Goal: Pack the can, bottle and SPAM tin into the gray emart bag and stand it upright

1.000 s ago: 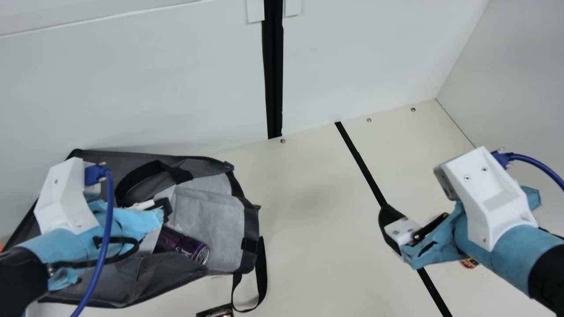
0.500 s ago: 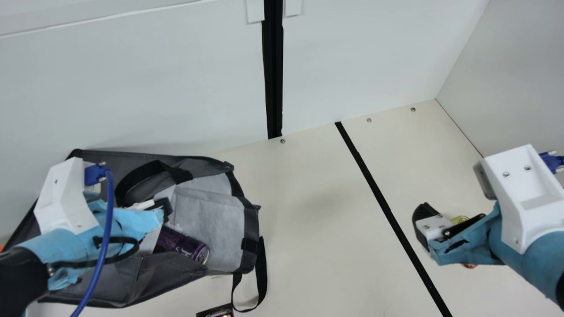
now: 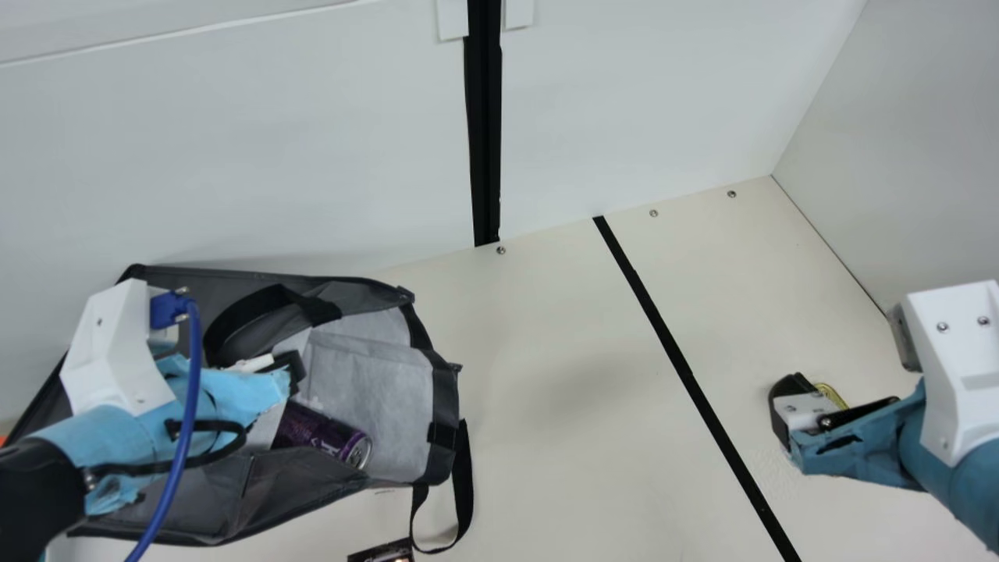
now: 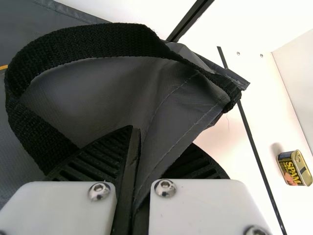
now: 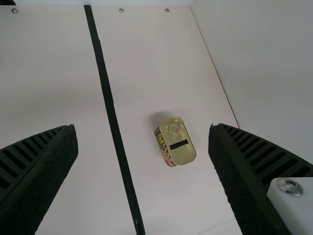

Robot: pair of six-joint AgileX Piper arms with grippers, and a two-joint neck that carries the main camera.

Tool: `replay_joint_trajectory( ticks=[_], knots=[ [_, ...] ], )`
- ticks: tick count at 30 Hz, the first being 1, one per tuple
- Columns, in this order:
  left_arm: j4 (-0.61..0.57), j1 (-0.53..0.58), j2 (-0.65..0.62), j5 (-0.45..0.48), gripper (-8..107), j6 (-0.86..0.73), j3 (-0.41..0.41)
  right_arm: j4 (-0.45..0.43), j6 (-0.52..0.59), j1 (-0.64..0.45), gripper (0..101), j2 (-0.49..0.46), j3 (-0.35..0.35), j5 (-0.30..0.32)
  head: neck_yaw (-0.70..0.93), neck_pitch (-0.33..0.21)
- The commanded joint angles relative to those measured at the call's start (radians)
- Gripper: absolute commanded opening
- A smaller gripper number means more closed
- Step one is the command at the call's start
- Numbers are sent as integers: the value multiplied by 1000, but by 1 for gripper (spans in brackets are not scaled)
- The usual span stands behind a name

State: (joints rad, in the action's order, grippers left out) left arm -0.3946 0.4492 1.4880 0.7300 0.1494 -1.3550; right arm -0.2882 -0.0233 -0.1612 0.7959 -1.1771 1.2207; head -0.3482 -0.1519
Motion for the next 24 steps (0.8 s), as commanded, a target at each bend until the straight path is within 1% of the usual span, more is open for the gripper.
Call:
replay_joint_trajectory(
  ticks=[1, 15, 20, 24],
  knots=[
    [0, 0, 0, 0, -8, 0, 0, 17, 20, -44, 95, -8, 3, -1, -1, -23],
    [0, 0, 0, 0, -8, 0, 0, 146, 164, -314, 95, -65, 42, -1, -1, -23],
    [0, 0, 0, 0, -8, 0, 0, 182, 191, -375, 95, -76, 54, -1, -1, -23],
    [0, 0, 0, 0, -8, 0, 0, 198, 199, -402, 95, -77, 58, -1, -1, -23]
  ],
)
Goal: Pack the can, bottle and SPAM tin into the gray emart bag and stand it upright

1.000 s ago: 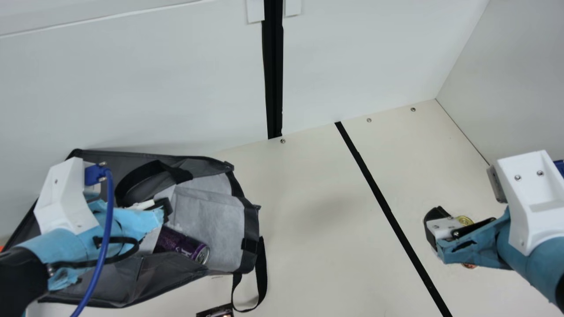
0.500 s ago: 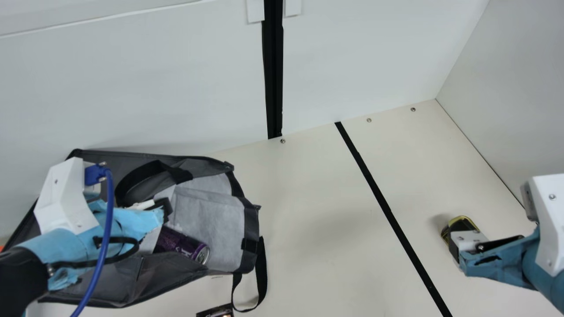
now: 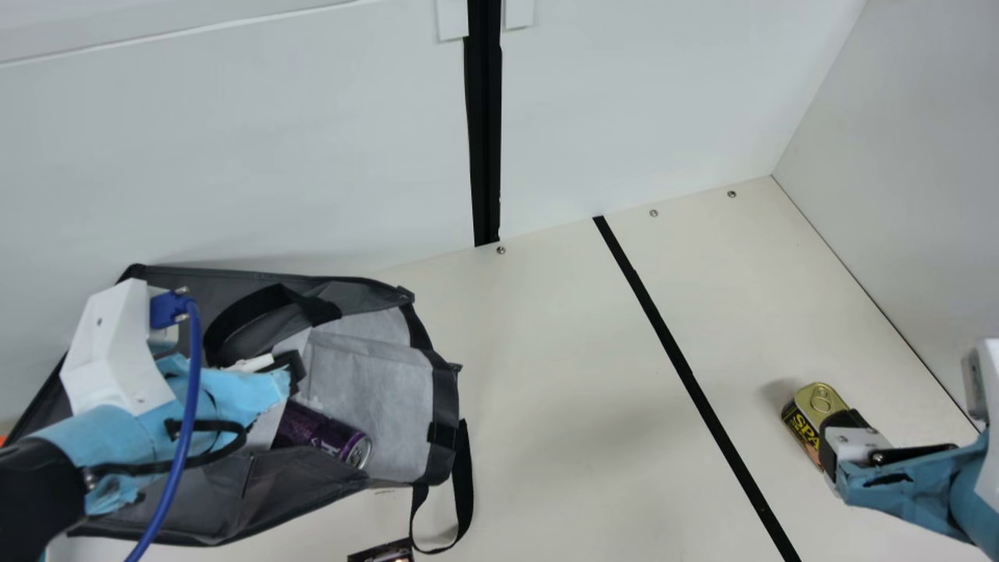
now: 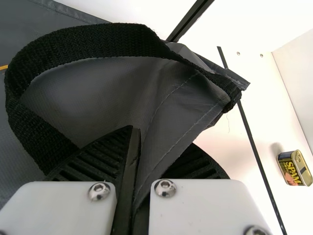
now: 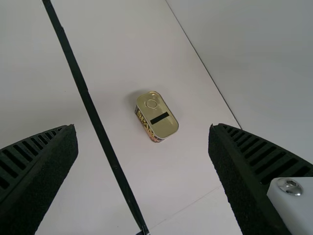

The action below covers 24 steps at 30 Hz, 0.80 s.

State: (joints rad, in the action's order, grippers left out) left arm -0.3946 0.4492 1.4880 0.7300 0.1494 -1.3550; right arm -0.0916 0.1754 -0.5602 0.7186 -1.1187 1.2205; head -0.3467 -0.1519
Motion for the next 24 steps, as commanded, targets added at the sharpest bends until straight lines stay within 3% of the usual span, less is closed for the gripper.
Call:
replay_joint_trajectory(
  ticks=[1, 24],
  knots=[
    [0, 0, 0, 0, -8, 0, 0, 4, 0, -8, 95, 0, -1, -1, -2, -23],
    [0, 0, 0, 0, -8, 0, 0, 16, -24, -39, 95, 48, -37, -1, -2, -23]
  ],
)
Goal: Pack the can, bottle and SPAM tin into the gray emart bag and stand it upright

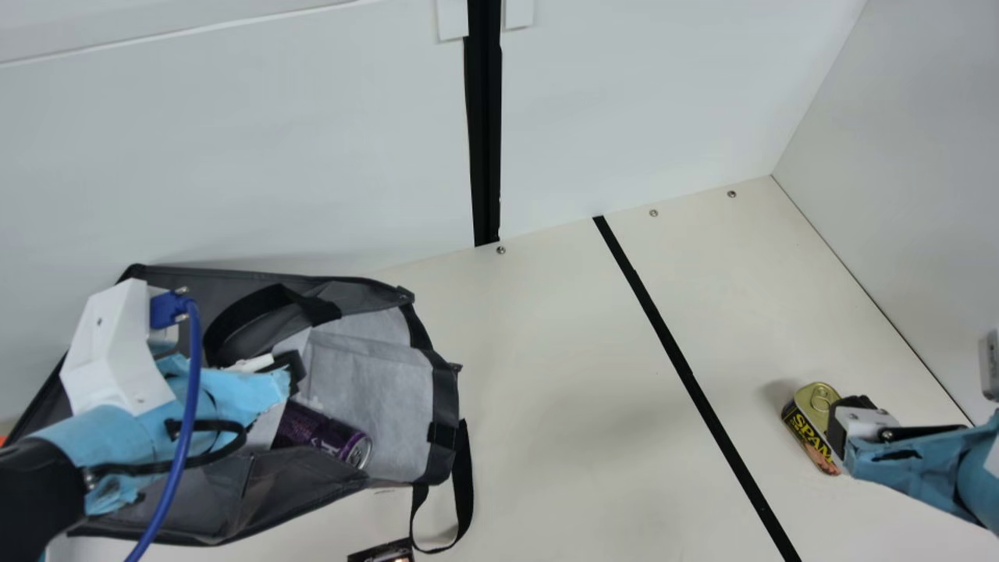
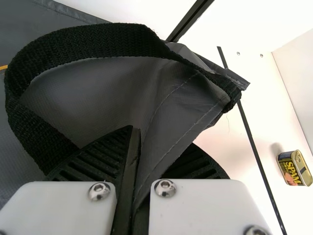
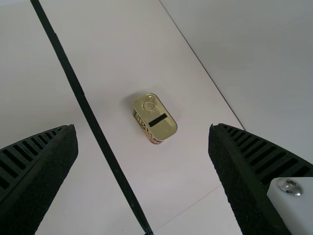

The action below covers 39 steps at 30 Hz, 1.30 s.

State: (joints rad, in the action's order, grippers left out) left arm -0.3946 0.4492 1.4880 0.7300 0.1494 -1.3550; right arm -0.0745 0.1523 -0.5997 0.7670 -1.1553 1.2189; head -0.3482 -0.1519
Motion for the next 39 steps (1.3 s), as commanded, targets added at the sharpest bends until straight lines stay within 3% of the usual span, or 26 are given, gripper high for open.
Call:
replay_joint_trajectory(
  ticks=[1, 24, 39],
  knots=[
    [0, 0, 0, 0, -8, 0, 0, -1, -1, 1, 95, 1, -2, 1, -1, -23],
    [0, 0, 0, 0, -8, 0, 0, -15, -13, 31, 95, 18, -8, 1, -1, -23],
    [0, 0, 0, 0, -8, 0, 0, -22, 37, 5, 95, 71, -33, 1, -1, -23]
  ],
)
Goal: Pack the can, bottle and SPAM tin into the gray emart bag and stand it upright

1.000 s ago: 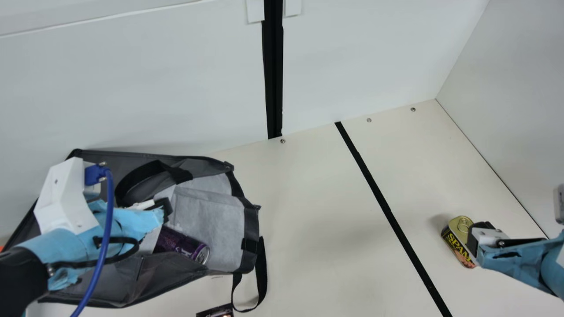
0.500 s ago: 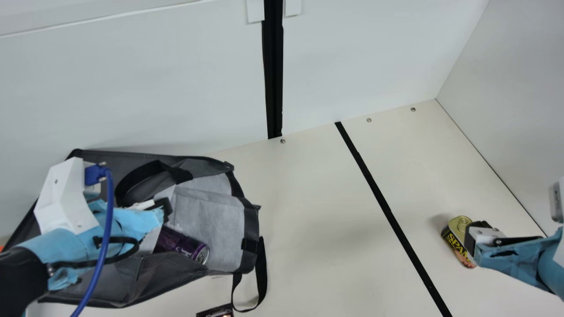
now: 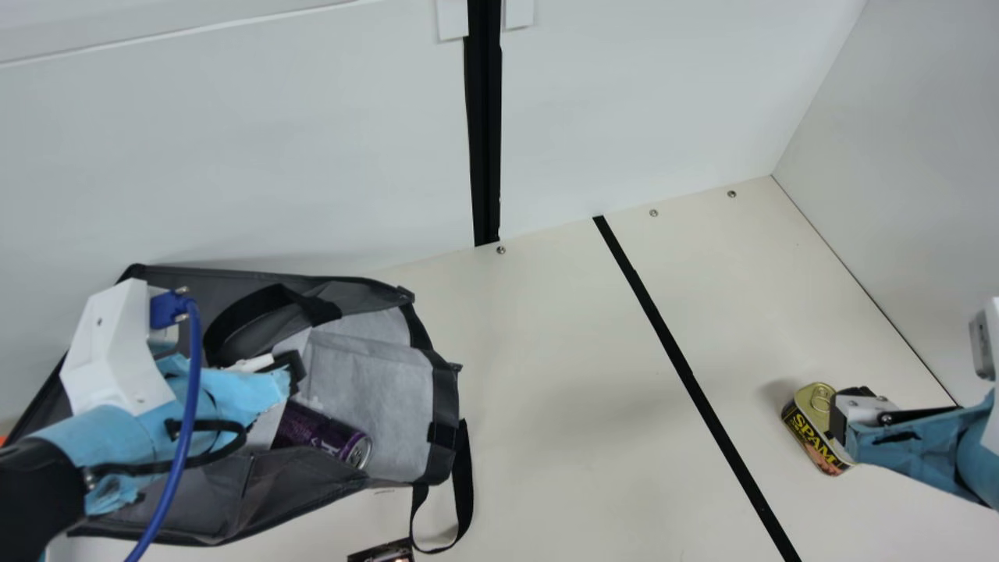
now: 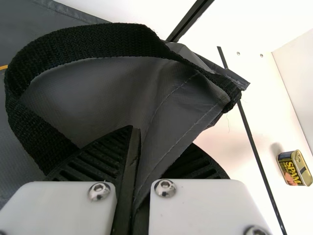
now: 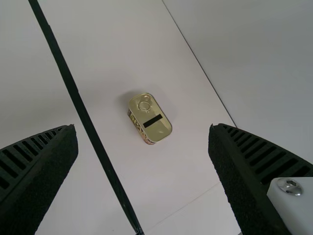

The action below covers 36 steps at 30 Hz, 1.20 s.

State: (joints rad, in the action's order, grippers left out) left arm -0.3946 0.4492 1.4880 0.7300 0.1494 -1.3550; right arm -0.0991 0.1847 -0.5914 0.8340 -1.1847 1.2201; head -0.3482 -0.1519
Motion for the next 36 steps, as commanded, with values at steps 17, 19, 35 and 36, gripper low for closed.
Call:
replay_joint_trajectory(
  ticks=[17, 19, 35, 36],
  knots=[
    [0, 0, 0, 0, -8, 0, 0, 68, 121, -59, 95, 105, -55, 0, -1, -23],
    [0, 0, 0, 0, -8, 0, 0, 81, 138, -70, 95, 117, -58, 0, -1, -23],
    [0, 0, 0, 0, -8, 0, 0, 189, 349, -197, 95, 206, -66, 0, -1, -23],
    [0, 0, 0, 0, -8, 0, 0, 195, 364, -206, 95, 212, -66, 0, -1, -23]
  ],
)
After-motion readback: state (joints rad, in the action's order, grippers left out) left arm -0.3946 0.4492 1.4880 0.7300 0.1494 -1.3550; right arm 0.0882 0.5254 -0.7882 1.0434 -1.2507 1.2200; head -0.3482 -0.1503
